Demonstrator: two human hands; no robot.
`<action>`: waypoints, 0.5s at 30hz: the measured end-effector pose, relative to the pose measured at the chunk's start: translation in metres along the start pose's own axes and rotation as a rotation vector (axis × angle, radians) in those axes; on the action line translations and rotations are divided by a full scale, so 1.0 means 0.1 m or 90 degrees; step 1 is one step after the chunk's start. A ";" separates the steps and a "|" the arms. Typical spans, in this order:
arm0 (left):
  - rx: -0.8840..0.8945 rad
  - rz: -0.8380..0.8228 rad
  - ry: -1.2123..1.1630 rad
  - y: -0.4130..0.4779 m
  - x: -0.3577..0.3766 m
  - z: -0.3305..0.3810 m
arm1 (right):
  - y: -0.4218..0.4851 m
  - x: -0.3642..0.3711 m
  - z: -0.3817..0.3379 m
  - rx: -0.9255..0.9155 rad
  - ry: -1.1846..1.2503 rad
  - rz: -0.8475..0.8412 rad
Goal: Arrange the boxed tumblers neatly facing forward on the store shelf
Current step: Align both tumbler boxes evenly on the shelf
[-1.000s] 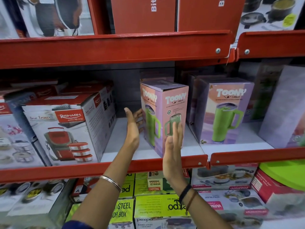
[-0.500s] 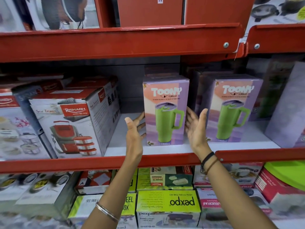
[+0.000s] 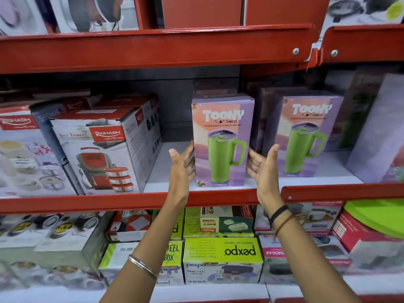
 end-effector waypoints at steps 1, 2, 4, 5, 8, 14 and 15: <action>-0.002 -0.002 -0.001 -0.05 -0.01 0.01 | -0.05 -0.01 0.00 -0.002 -0.001 0.000; -0.002 -0.004 -0.002 -0.09 -0.02 0.02 | -0.09 -0.02 0.00 -0.005 -0.002 0.004; 0.001 -0.012 -0.002 -0.17 -0.03 0.04 | -0.16 -0.04 0.00 -0.010 -0.009 0.020; 0.003 -0.017 -0.001 -0.20 -0.03 0.05 | -0.19 -0.06 -0.01 -0.016 -0.014 0.029; 0.008 -0.027 0.009 -0.29 -0.05 0.07 | -0.28 -0.09 -0.03 -0.028 -0.018 0.047; 0.023 -0.049 0.062 -0.39 -0.03 0.16 | -0.33 -0.05 -0.06 -0.020 -0.021 0.054; 0.025 -0.044 0.071 -0.39 -0.02 0.16 | -0.33 -0.04 -0.06 -0.019 -0.017 0.045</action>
Point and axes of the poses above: each hand's wrist, its own y-axis towards the middle knuckle, its own x-axis out of the palm, z = x × y, the point moved 5 cm from there along y, towards the middle knuckle, and after that the axes turned 2 degrees about x, right-handed, at the moved point
